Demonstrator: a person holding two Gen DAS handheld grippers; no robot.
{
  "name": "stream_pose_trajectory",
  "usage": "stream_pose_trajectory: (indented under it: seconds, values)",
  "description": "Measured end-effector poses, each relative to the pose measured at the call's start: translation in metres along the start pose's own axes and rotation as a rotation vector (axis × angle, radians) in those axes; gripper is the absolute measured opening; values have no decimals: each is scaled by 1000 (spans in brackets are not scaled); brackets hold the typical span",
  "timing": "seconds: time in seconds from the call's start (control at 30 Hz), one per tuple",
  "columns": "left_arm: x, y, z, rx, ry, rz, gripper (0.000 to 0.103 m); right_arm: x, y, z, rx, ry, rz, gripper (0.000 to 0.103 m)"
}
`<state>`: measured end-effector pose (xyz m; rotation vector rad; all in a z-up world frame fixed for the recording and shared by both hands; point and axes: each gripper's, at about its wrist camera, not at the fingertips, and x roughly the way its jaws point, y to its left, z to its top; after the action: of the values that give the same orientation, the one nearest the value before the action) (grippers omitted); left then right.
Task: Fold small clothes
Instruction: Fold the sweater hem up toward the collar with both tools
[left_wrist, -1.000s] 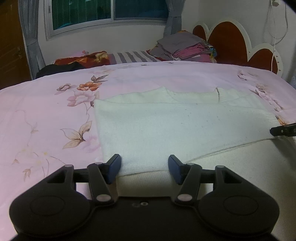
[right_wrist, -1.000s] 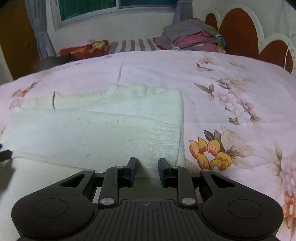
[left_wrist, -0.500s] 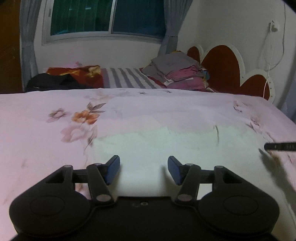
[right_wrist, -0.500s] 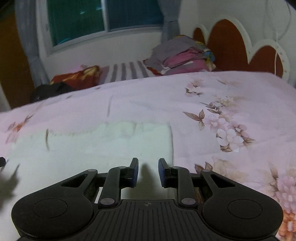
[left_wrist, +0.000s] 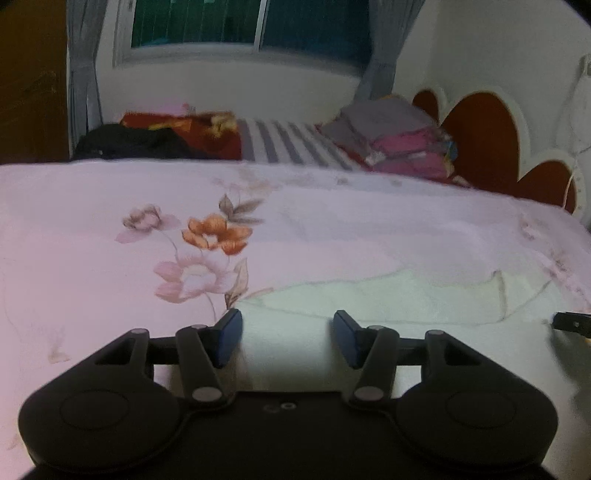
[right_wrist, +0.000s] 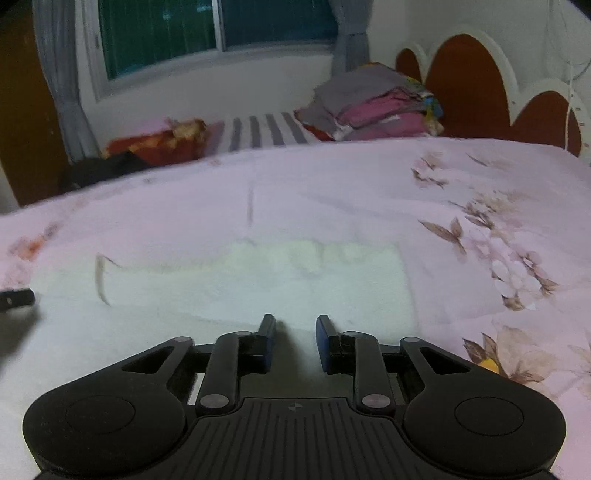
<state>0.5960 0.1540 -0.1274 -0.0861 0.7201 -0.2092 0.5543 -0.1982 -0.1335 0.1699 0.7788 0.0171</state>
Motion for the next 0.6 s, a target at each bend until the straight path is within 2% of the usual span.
stream_pose_trajectory:
  seconds: [0.07, 0.1, 0.17, 0.23, 0.33, 0.4, 0.47, 0.5, 0.53, 0.6]
  values:
    - [-24, -7, -10, -43, -35, -58, 53, -11, 1, 0, -2, -14, 41, 25]
    - [-33, -18, -16, -19, -30, -86, 53, -14, 1, -1, -5, -11, 71, 25]
    - [-42, -39, -32, 28, -30, -93, 52, -14, 4, -5, -22, 6, 112, 25]
    - [-39, -44, -46, 9, 7, -109, 53, -13, 8, -11, -45, 17, 142, 25]
    - [-38, -38, -65, 46, 17, -29, 54, -12, 2, -21, -68, 12, 110, 25]
    - [-45, -31, -67, 52, 24, -13, 54, -7, -12, -25, -50, 37, 12, 24]
    - [-56, -28, -64, 48, 37, 48, 61, -14, -24, -26, -40, 41, -10, 25]
    - [-60, -25, -64, 42, 40, 61, 68, -20, -26, -25, -43, 41, -9, 25]
    - [-67, -23, -65, 33, 39, 75, 77, -30, -27, -26, -47, 27, -5, 25]
    - [-85, -24, -69, 30, 19, 111, 83, -53, -35, -31, -20, -1, 35, 25]
